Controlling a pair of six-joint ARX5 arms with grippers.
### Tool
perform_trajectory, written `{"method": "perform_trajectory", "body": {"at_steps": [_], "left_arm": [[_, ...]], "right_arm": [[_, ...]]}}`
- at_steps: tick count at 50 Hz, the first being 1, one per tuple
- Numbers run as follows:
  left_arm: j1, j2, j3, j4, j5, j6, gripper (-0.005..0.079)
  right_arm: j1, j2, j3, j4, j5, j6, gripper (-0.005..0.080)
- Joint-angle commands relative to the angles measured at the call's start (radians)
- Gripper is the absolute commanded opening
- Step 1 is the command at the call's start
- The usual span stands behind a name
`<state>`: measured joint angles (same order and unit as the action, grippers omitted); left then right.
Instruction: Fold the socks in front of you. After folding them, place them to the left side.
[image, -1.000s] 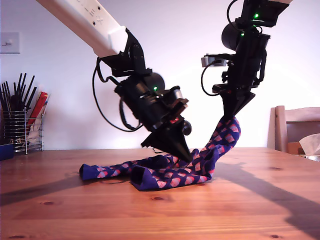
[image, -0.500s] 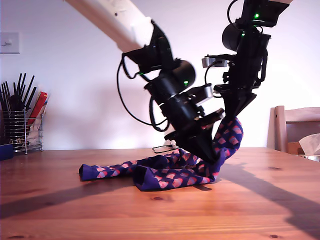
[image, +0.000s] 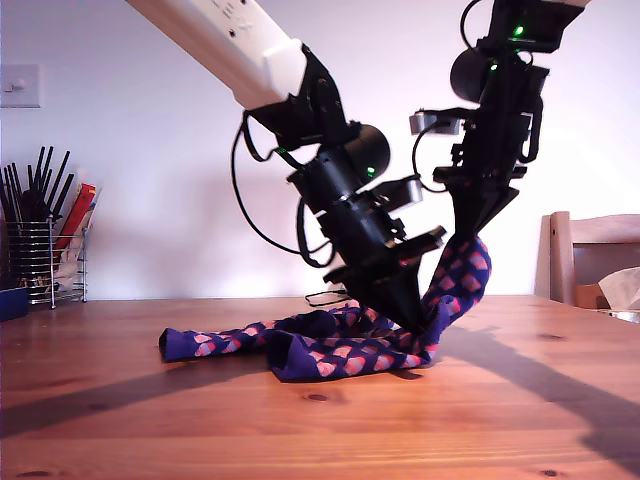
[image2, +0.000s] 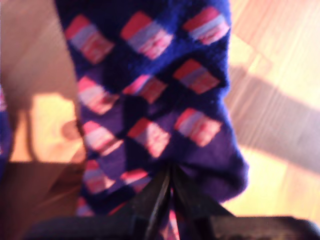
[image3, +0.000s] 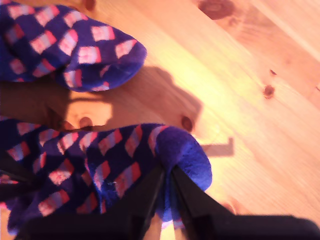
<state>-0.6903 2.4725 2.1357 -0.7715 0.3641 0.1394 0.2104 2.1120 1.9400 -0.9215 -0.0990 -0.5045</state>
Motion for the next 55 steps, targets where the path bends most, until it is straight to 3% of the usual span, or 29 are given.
{"method": "perform_trajectory", "body": {"at_steps": [1, 22, 55], "left_arm": [[-0.031, 0.055, -0.008, 0.01, 0.001, -0.005, -0.0023], [-0.089, 0.086, -0.008, 0.017, -0.057, -0.009, -0.0024], [-0.064, -0.003, -0.008, -0.016, -0.04, 0.0, -0.0023]], "right_arm": [[-0.001, -0.053, -0.012, -0.007, -0.009, 0.004, -0.0013], [-0.002, -0.123, -0.012, -0.042, -0.056, 0.011, -0.0013], [0.019, -0.166, -0.012, -0.074, -0.076, 0.045, -0.0013]]}}
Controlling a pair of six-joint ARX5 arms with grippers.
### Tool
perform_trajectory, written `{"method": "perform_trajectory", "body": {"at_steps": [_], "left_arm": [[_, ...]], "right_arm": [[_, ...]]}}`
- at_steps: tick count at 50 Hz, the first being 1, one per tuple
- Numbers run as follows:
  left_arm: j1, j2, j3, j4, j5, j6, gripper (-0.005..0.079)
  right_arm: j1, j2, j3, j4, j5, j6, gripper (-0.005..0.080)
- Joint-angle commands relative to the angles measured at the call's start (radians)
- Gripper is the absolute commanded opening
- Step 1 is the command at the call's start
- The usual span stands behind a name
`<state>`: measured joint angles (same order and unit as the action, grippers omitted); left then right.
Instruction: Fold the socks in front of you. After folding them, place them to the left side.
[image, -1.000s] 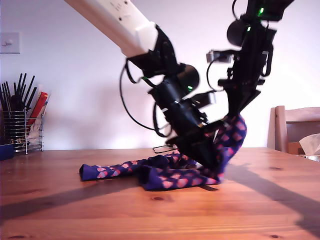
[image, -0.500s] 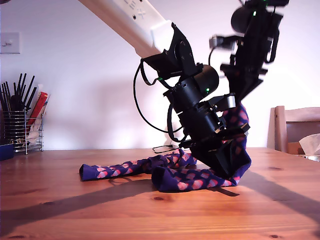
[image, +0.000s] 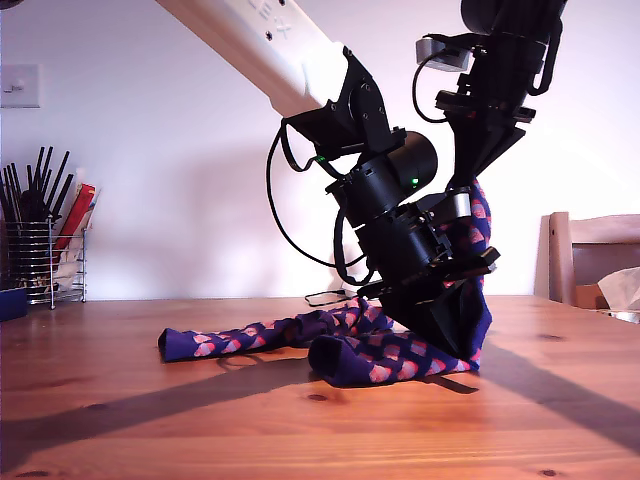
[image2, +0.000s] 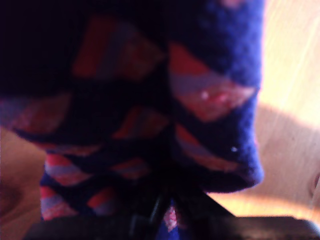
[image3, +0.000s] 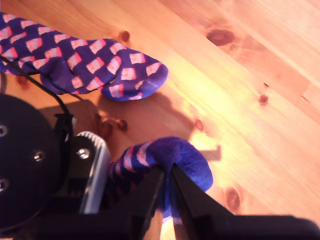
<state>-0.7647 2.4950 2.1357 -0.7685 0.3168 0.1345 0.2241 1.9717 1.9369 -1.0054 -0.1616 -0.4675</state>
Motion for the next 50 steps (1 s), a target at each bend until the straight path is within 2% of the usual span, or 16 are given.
{"method": "perform_trajectory", "body": {"at_steps": [1, 26, 38, 50], "left_arm": [[0.013, -0.029, -0.008, -0.021, 0.011, 0.005, -0.0023], [0.095, -0.107, -0.008, -0.079, 0.044, 0.025, -0.0023], [0.155, -0.183, -0.008, -0.147, 0.042, 0.051, -0.0023], [0.221, -0.259, -0.008, -0.233, 0.04, 0.077, -0.0023]], "right_arm": [[0.005, -0.027, -0.009, 0.008, -0.011, 0.009, -0.0013], [0.005, -0.029, -0.009, 0.0, 0.003, 0.009, -0.0013], [0.008, -0.029, -0.009, -0.005, 0.008, 0.022, -0.0013], [0.043, -0.029, -0.009, -0.023, 0.008, 0.043, -0.0013]]}}
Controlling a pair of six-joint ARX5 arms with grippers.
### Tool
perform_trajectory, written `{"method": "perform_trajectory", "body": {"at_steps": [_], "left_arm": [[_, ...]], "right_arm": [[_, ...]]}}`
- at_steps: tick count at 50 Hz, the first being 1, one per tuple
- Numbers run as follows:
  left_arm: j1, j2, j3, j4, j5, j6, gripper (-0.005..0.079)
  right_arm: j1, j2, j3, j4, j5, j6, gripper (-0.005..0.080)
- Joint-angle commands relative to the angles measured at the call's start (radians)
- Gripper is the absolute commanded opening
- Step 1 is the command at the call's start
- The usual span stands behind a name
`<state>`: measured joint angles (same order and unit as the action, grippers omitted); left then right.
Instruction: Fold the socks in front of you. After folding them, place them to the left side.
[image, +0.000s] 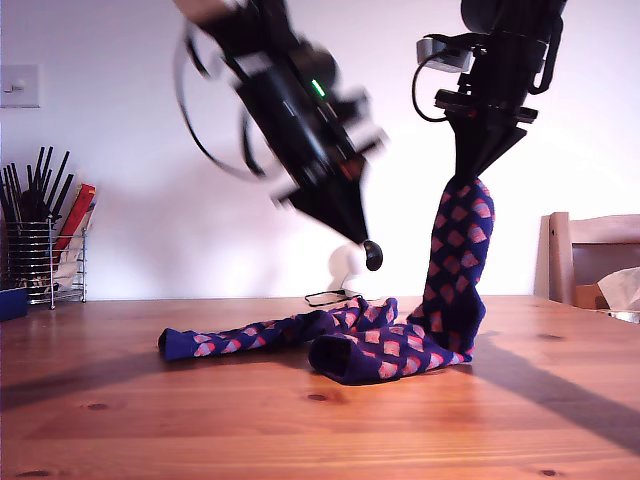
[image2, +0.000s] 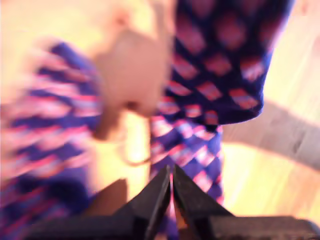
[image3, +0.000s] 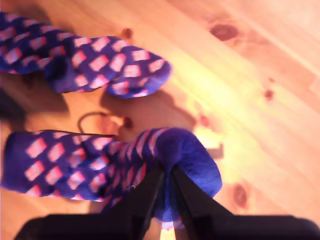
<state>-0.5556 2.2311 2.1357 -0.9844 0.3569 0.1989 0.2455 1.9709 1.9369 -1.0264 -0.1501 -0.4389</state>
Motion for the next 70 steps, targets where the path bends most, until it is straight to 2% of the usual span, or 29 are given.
{"method": "perform_trajectory", "body": {"at_steps": [1, 8, 32, 54, 64, 67, 70], "left_arm": [[0.017, 0.004, -0.008, -0.024, 0.001, 0.014, -0.0023], [0.061, -0.005, -0.008, -0.067, 0.001, 0.018, -0.0023], [0.213, -0.125, -0.008, -0.079, 0.002, 0.014, -0.0023], [0.236, -0.208, -0.008, -0.089, 0.005, 0.011, -0.0024], [0.247, -0.208, -0.008, -0.086, 0.01, 0.011, -0.0024], [0.252, -0.208, -0.008, -0.085, 0.012, 0.011, -0.0023], [0.259, -0.208, -0.008, -0.083, 0.022, 0.011, -0.0023]], "right_arm": [[0.028, -0.028, -0.009, -0.004, -0.004, 0.016, -0.0013], [0.07, -0.028, -0.009, -0.011, -0.003, 0.026, -0.0013], [0.217, -0.028, -0.009, -0.039, -0.003, 0.125, -0.0013], [0.32, 0.0, -0.009, -0.124, -0.01, 0.203, -0.0013], [0.343, 0.045, -0.013, -0.197, -0.085, 0.205, -0.0011], [0.349, 0.048, -0.013, -0.203, -0.108, 0.204, 0.0013], [0.358, 0.048, -0.013, -0.202, -0.13, 0.204, 0.0075]]}}
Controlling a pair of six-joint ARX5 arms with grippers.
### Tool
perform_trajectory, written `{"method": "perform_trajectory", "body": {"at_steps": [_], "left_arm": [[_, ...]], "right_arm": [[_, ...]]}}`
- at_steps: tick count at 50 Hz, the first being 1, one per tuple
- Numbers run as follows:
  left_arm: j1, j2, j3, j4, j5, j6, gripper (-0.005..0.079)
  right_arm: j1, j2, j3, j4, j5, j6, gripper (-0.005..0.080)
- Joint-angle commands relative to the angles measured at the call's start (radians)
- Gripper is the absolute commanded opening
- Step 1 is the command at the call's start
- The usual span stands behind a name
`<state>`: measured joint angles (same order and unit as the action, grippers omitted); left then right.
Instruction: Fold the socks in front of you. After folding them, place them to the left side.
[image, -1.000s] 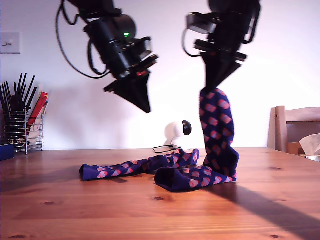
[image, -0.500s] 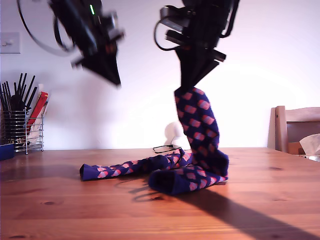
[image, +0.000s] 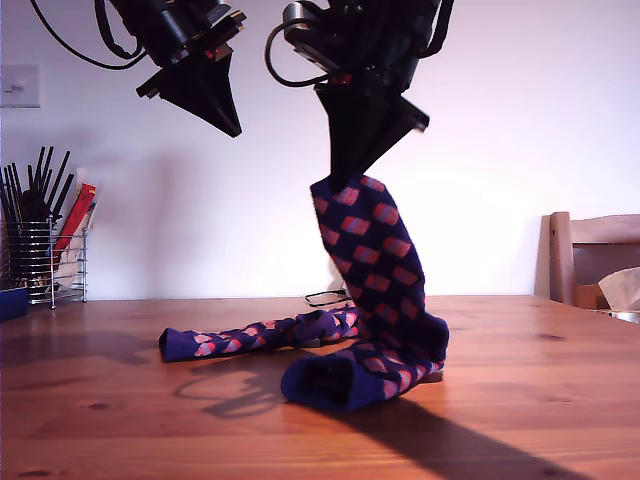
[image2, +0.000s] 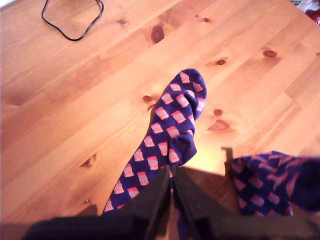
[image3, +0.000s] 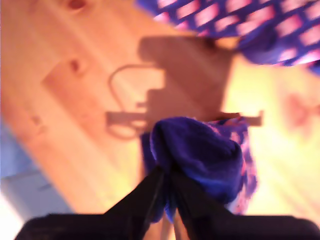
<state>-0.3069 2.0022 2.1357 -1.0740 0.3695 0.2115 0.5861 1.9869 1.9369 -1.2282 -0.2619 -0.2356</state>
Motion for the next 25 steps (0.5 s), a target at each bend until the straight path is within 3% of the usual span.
{"method": "perform_trajectory", "body": {"at_steps": [1, 5, 11, 19, 25], "left_arm": [[0.012, 0.021, -0.008, 0.008, 0.013, -0.002, -0.0023], [0.02, 0.021, -0.008, 0.017, 0.018, -0.003, -0.0023], [0.024, 0.021, -0.008, 0.034, 0.019, -0.003, -0.0023], [0.024, 0.021, -0.008, 0.027, 0.026, -0.003, -0.0024], [0.023, 0.022, -0.008, -0.005, 0.084, -0.003, -0.0023]], "right_arm": [[0.021, 0.032, -0.013, -0.001, -0.025, 0.001, 0.0102], [0.036, 0.032, -0.013, -0.015, -0.047, 0.001, 0.0185], [0.05, 0.033, -0.013, -0.05, -0.058, -0.007, 0.0232], [0.066, 0.033, -0.013, -0.081, -0.072, -0.012, 0.0252], [0.057, 0.033, -0.013, -0.055, -0.04, -0.026, 0.0252]]}}
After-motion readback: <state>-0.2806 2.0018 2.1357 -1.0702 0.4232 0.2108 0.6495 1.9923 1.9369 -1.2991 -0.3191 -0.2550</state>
